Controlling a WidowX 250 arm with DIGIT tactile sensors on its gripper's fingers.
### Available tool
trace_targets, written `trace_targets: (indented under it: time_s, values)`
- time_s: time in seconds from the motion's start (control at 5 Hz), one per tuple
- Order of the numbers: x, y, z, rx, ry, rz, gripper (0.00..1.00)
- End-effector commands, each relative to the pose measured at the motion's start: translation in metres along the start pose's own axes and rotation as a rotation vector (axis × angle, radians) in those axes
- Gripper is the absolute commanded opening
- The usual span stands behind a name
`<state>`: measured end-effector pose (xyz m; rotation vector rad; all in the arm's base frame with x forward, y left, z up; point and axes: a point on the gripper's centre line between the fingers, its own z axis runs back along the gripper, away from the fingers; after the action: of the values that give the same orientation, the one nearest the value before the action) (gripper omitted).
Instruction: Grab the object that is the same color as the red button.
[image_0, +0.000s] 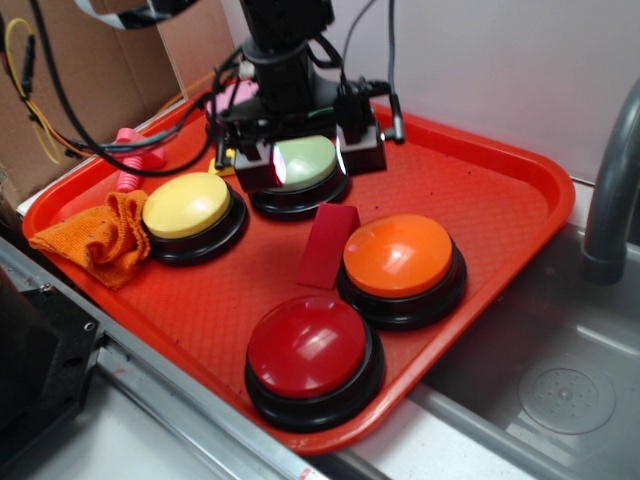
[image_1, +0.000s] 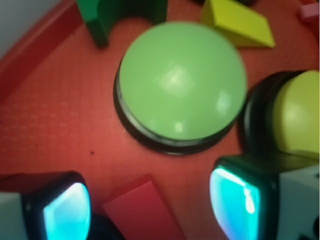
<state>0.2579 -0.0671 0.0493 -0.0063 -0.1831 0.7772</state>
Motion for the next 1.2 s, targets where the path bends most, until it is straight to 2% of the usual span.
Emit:
trace_targets:
  time_s: [0.0,0.4,0.6,0.8,1.0]
  values:
    - [-0.008,-0.006,-0.022,-0.066,0.057,-0.011,1.0]
    - [-0.013,-0.01,-0.039,-0.077,0.084,-0.015,1.0]
    - [-0.011,-0.008,-0.04,-0.082,0.093,-0.016,0.32]
    - [-0.005,-0.006,-0.027,-0.117,0.04,-0.071,0.03]
    - [-0.002,-0.005,-0.018,-0.135,0.046,-0.104,0.0]
